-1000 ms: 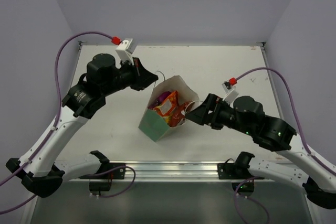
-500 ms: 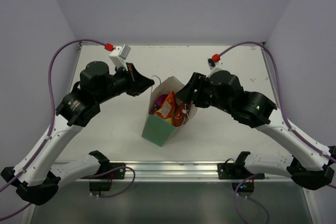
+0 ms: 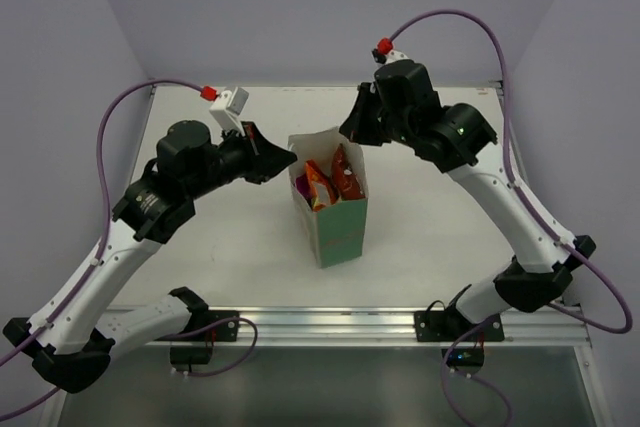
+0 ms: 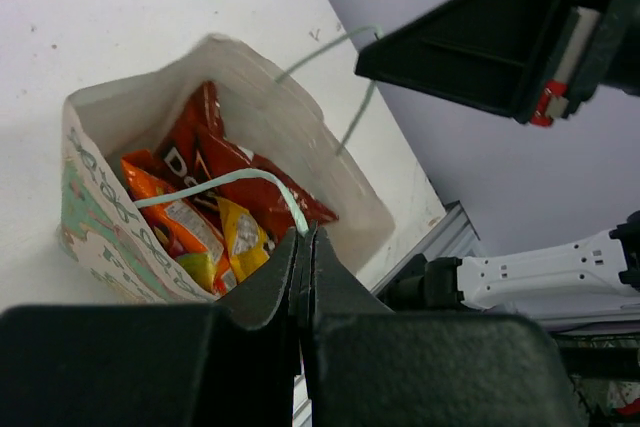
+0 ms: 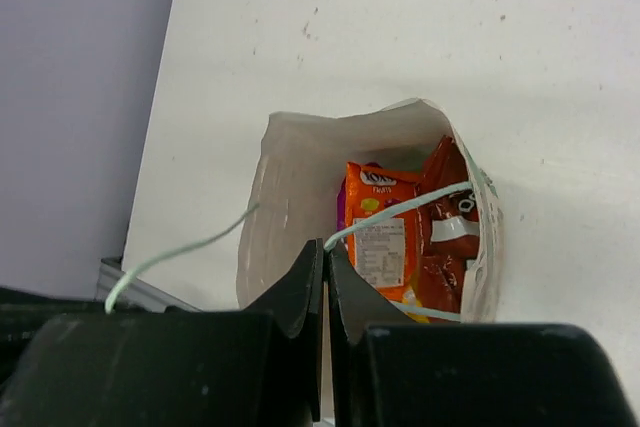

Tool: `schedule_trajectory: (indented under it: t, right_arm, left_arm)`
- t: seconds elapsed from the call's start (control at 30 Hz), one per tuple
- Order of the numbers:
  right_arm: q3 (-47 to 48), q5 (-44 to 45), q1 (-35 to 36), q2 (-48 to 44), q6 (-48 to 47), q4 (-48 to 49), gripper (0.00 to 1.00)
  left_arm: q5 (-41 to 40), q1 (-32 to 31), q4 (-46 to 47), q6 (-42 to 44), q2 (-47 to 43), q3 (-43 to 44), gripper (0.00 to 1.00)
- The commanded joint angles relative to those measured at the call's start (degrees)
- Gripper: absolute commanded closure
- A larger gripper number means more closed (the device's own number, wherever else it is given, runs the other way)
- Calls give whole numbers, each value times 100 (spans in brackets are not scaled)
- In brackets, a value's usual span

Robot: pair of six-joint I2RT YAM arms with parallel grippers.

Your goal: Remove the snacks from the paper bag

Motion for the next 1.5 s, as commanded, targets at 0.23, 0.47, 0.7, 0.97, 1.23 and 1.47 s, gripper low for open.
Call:
schedule_trajectory:
  t: [0.23, 0.47, 0.7, 0.97, 1.23, 1.47]
  right_arm:
    - [1763, -1015, -404, 1294, -1055, -571, 93]
    - [189, -428, -404, 424, -1125, -70, 47]
    - [-910, 399, -404, -595, -1309, -122, 1]
    - [-1684, 910, -404, -1483, -1432, -483, 1]
    - [-1492, 234, -123, -1889, -1451, -429, 1]
    - [-455, -320, 624, -975, -1090, -448, 13]
  left_arm:
    - [526, 6, 1392, -579, -144, -233, 100]
    - [736, 6, 1768, -860, -268, -751, 100]
    - [904, -82, 1963, -966, -294, -989, 100]
    - [860, -99, 1990, -914, -312, -1042, 100]
    - [562, -91, 1858, -940, -426, -1156, 100]
    - [166, -99, 1577, -1045, -558, -1094, 100]
